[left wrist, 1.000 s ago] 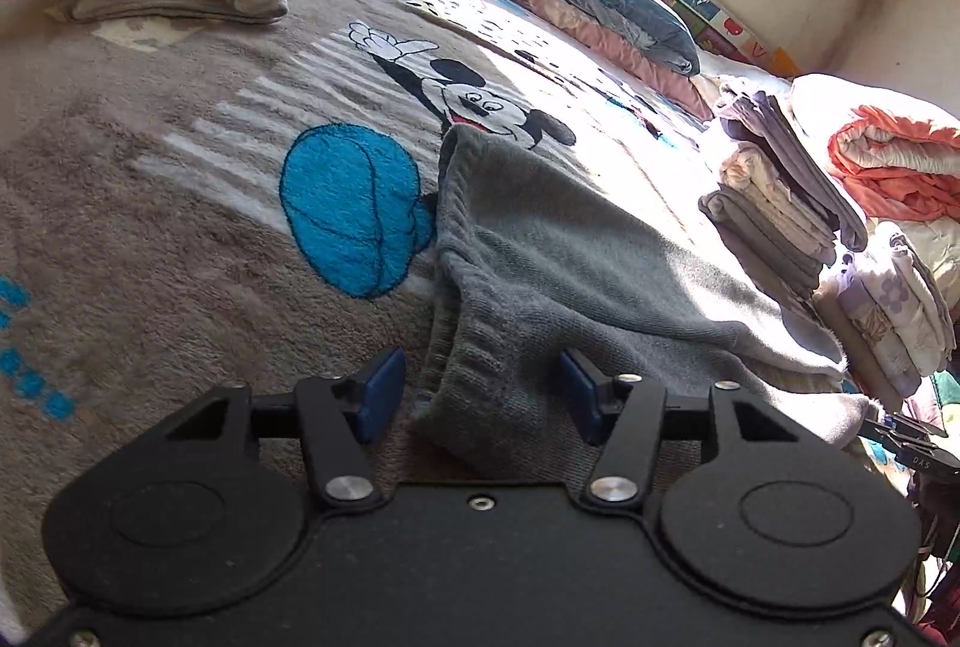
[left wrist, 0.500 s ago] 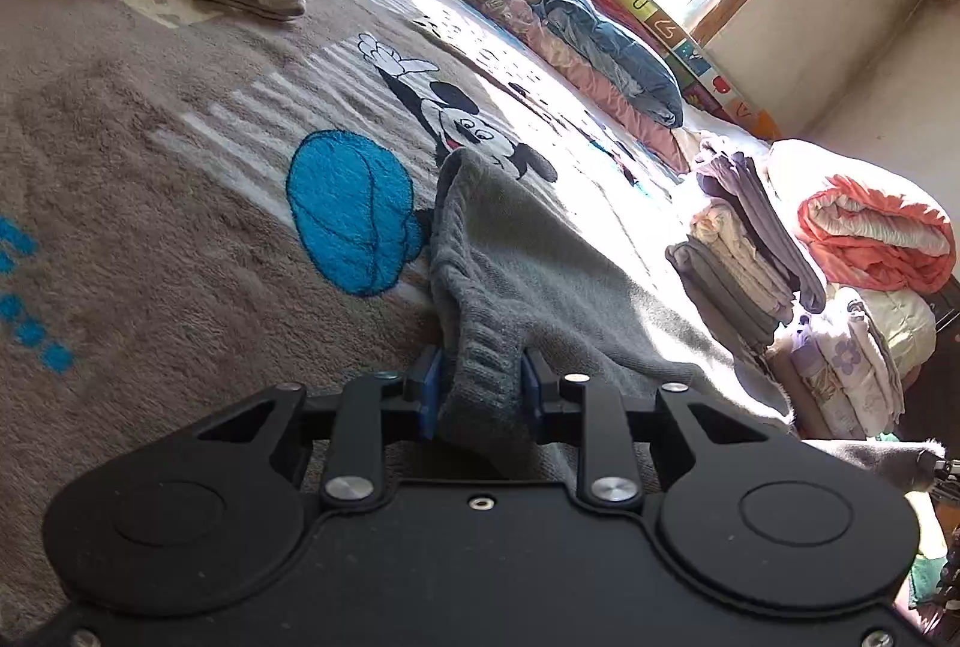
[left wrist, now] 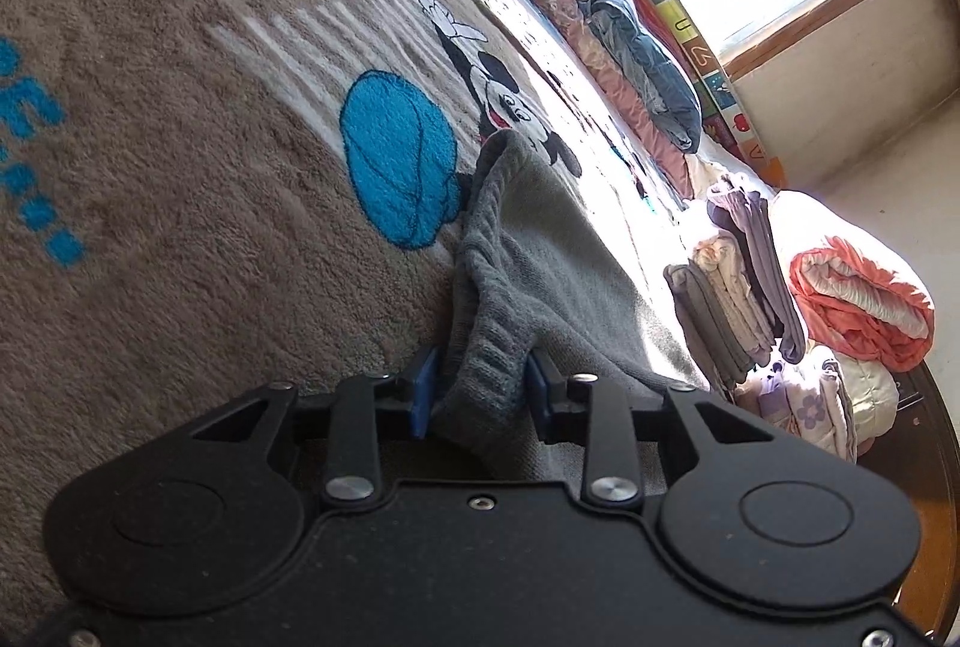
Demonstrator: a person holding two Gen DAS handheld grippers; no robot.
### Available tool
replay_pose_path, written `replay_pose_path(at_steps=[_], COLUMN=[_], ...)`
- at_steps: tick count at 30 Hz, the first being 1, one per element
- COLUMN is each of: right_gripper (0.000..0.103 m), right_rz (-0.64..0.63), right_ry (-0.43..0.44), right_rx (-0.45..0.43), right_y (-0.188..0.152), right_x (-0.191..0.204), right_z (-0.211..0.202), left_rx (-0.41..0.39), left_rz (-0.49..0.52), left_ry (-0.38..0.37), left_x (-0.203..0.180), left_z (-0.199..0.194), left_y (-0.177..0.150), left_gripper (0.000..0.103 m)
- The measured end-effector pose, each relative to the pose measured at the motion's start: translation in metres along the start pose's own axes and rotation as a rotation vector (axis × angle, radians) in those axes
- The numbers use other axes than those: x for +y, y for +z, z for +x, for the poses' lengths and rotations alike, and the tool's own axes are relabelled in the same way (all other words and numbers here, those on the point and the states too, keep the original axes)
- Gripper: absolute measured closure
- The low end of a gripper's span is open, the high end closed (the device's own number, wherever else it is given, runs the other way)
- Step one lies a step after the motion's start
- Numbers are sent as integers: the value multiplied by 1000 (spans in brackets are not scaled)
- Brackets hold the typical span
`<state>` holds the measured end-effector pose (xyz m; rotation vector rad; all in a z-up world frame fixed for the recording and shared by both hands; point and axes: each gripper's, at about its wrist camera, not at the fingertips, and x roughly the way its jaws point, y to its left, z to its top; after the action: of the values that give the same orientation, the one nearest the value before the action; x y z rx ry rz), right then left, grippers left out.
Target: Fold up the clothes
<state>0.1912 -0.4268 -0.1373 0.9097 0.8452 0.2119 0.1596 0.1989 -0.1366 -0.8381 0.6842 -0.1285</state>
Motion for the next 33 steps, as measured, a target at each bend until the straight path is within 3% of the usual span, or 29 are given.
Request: replay_pose_path(at_steps=[3, 5, 7, 10, 11, 12, 13, 15, 18, 20, 25, 27, 28, 29, 31, 33], right_gripper=[47, 48, 48, 55, 66, 89, 94, 94, 94, 94, 94, 92, 90, 86, 77, 81], right_rz=[20, 33, 46, 66, 73, 79, 86, 99, 131, 175, 219, 211, 178, 174, 212, 179], right_ry=[3, 6, 8, 11, 12, 14, 15, 17, 96, 121, 26, -21, -38, -56, -11, -8], right_rx=[-39, -64, -90, -129, -142, -155, -168, -193, -236, -235, -159, -153, -170, -200, -217, -229], right_y=[-13, -21, -30, -43, -47, -52, -56, -64, -67, -67, -67, -75, -79, -85, -91, -93], right_x=[-4, -7, -9, -13, -15, -16, -17, -20, -7, -6, -22, -29, -28, -29, -37, -36], right_z=[-2, -4, -6, -8, -9, -10, -10, -12, -36, -54, -52, -46, -46, -45, -44, -41], left_rx=[-4, -8, -9, -8, -10, -15, -22, -42, -84, -69, 1, 10, 1, -14, -29, -39], left_rz=[5, 0, 1, -3, -1, 10, 26, 28, 10, -9, -66, -88, -98, -101, -109, -112], left_ry=[7, 7, 18, 35, 47, 64, 78, 70, 27, 29, 101, 92, 86, 80, 74, 73], left_x=[-1, -2, -4, -4, -4, -6, -7, -11, -17, -18, -6, -2, -1, -1, -1, 0], left_z=[-2, -5, -10, -14, -14, -13, -12, -17, -32, -35, -22, -22, -25, -27, -28, -27], left_y=[-2, -4, -8, -11, -12, -13, -14, -15, -14, -14, -17, -16, -16, -16, -17, -19], left_gripper=[69, 59, 56, 54, 64, 73, 76, 77, 80, 80, 79, 74, 67, 52, 48, 47])
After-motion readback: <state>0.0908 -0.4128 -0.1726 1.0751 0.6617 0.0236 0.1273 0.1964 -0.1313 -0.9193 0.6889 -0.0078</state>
